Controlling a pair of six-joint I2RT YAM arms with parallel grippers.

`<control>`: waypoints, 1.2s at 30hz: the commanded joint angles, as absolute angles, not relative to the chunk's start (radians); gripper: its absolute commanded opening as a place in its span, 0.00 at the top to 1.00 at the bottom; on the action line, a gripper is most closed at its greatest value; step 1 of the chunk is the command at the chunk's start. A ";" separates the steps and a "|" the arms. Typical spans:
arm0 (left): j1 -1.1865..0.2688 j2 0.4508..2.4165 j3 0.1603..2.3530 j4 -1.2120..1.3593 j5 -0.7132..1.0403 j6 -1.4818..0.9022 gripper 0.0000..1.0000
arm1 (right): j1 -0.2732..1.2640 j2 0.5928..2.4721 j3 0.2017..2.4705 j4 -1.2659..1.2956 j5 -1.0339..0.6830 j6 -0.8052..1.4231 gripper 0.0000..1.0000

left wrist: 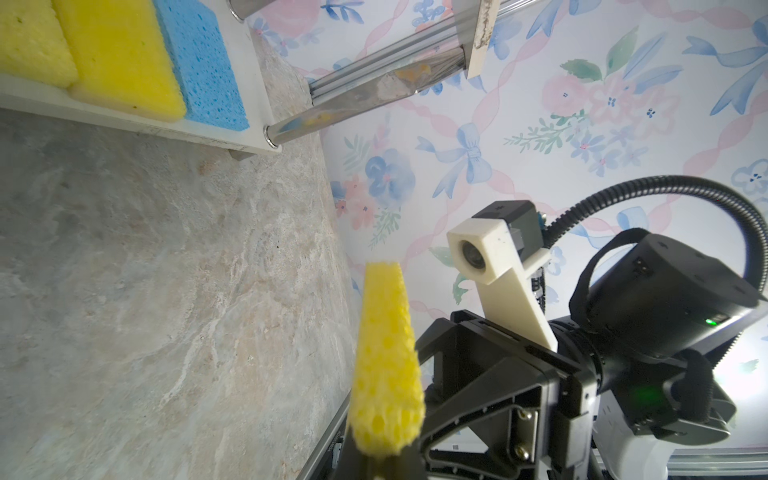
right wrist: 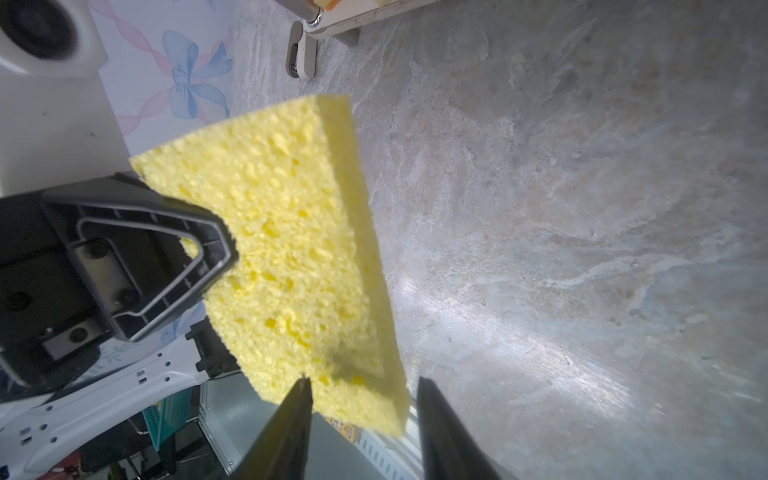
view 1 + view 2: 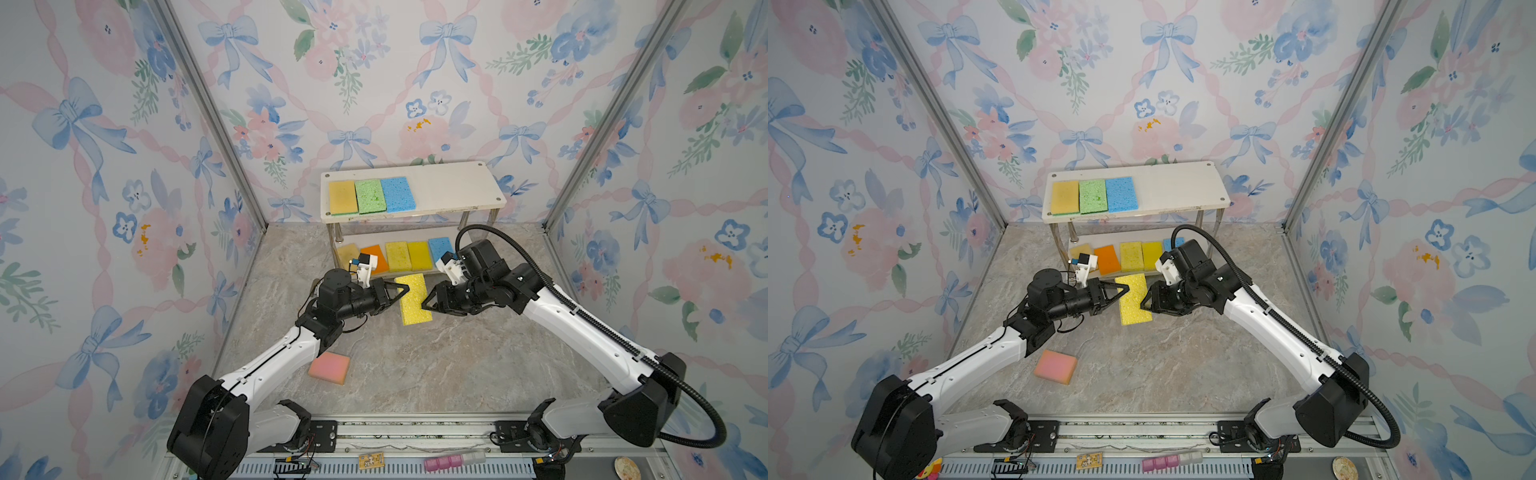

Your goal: Place and organize the cleaning sponges onto the shelf

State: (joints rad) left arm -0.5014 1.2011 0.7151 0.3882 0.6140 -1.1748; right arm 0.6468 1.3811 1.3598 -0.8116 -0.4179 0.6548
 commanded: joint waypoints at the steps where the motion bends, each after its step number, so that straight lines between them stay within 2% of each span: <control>1: -0.480 1.205 0.747 0.403 0.605 -1.171 1.00 | 0.624 1.304 1.275 -0.754 -0.420 0.806 0.45; 6: -0.453 1.217 0.771 0.409 0.625 -1.182 1.00 | 0.634 1.237 1.157 -0.558 -0.456 0.953 0.41; 22: -0.425 1.231 0.778 0.437 0.687 -1.206 1.00 | 0.719 1.313 1.171 -0.465 -0.438 0.979 0.50; 27: -0.420 1.221 0.772 0.441 0.686 -1.212 1.00 | 0.716 1.312 1.173 -0.459 -0.425 0.977 0.55; 33: -0.421 1.222 0.758 0.452 0.688 -1.224 1.00 | 0.709 1.303 1.166 -0.444 -0.422 0.977 0.67; 36: -0.421 1.223 0.759 0.460 0.691 -1.229 1.00 | 0.709 1.299 1.166 -0.442 -0.420 0.974 0.69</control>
